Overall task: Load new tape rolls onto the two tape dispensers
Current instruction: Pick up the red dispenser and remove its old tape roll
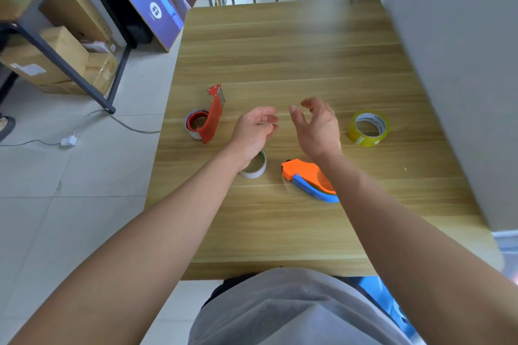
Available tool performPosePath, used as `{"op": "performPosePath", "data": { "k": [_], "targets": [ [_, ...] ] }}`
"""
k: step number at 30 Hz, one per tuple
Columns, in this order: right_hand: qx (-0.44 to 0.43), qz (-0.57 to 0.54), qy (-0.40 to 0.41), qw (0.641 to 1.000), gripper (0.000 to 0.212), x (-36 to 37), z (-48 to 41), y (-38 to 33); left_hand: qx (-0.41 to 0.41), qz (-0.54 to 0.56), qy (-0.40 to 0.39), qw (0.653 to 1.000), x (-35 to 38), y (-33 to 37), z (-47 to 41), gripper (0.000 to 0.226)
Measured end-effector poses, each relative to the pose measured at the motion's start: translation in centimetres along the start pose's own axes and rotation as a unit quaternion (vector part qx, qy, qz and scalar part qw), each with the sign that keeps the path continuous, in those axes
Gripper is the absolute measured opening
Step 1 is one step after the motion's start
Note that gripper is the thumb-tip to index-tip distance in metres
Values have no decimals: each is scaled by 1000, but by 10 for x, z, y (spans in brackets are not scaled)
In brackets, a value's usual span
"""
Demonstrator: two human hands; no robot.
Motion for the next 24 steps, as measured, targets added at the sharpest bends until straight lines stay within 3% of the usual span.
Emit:
{"op": "performPosePath", "data": {
  "k": [4, 6, 9, 13, 15, 24],
  "targets": [
    [31, 15, 22, 999, 40, -19, -6, 21, 7, -30, -35, 999, 23, 12, -19, 38],
    [42, 20, 22, 999, 39, -22, -9, 30, 10, -58, -16, 998, 24, 10, -33, 36],
    [54, 16, 0, 998, 39, -15, -13, 39, 11, -120, 61, 991, 1, 0, -54, 33],
    [58, 2, -43, 997, 38, 12, -18, 38, -33, -164, 233, 958, -74, -26, -74, 33],
    [60, -7, -71, 996, 39, 30, -19, 33, -60, -194, 268, 942, -104, -41, -80, 33],
    [51, -54, -187, 980, 48, 101, -26, 5, -146, -319, 185, 918, -133, -78, -101, 46]
  ]
}}
Point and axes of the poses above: each hand's wrist, its own z-axis away from the middle knuckle, its own x-axis out of the palm, y = z × x, the point moved 6 cm from there along -z, towards the middle knuckle, and after that the axes turned 13 degrees about -x, right-handed, at the moved point
